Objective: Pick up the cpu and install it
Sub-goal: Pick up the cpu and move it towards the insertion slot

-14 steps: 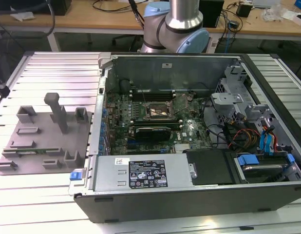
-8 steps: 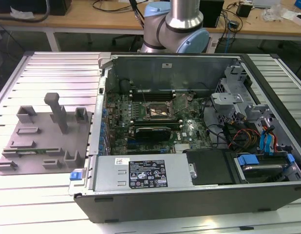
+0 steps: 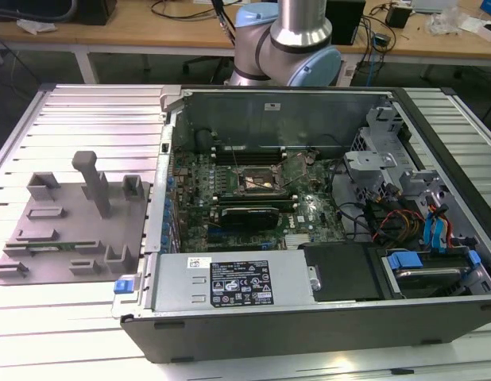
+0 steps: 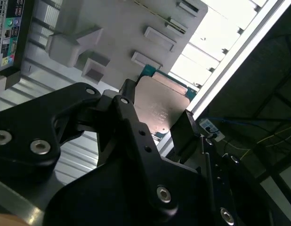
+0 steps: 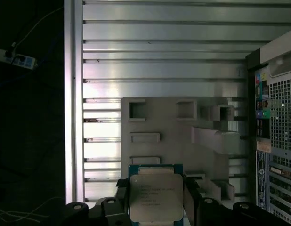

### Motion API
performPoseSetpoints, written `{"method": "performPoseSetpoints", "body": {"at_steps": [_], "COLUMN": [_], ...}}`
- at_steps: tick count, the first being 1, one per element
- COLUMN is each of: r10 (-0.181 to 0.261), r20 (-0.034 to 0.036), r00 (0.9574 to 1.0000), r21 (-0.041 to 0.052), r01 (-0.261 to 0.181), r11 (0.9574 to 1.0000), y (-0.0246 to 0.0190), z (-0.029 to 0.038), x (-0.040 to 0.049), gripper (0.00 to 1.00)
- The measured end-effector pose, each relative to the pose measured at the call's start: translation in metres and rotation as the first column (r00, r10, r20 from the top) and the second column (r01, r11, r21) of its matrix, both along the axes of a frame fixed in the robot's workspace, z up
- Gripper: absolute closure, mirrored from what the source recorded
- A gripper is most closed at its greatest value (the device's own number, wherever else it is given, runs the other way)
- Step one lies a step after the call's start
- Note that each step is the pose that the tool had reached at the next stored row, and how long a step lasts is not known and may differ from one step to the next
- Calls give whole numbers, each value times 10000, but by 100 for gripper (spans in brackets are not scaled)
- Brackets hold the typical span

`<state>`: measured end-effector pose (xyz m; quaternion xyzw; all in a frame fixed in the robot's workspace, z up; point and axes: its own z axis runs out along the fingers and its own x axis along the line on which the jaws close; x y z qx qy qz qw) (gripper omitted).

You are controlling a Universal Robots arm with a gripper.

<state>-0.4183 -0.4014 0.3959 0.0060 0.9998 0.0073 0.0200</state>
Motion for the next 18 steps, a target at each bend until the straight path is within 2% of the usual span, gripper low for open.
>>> {"method": "performPoseSetpoints", "body": {"at_steps": [4,11,15,18], "r10": [0,0,-1,0], "r20": [-1,-1,0,-1], "r00": [10000,10000,10000,10000], "r21": [0,0,-1,-1], "r01": [0,0,1,0], "r11": [10000,10000,10000,10000], "y": [0,0,0,0], "z": [1,1,1,1], "x": [21,188,396,499], "gripper": [45,45,45,45]}}
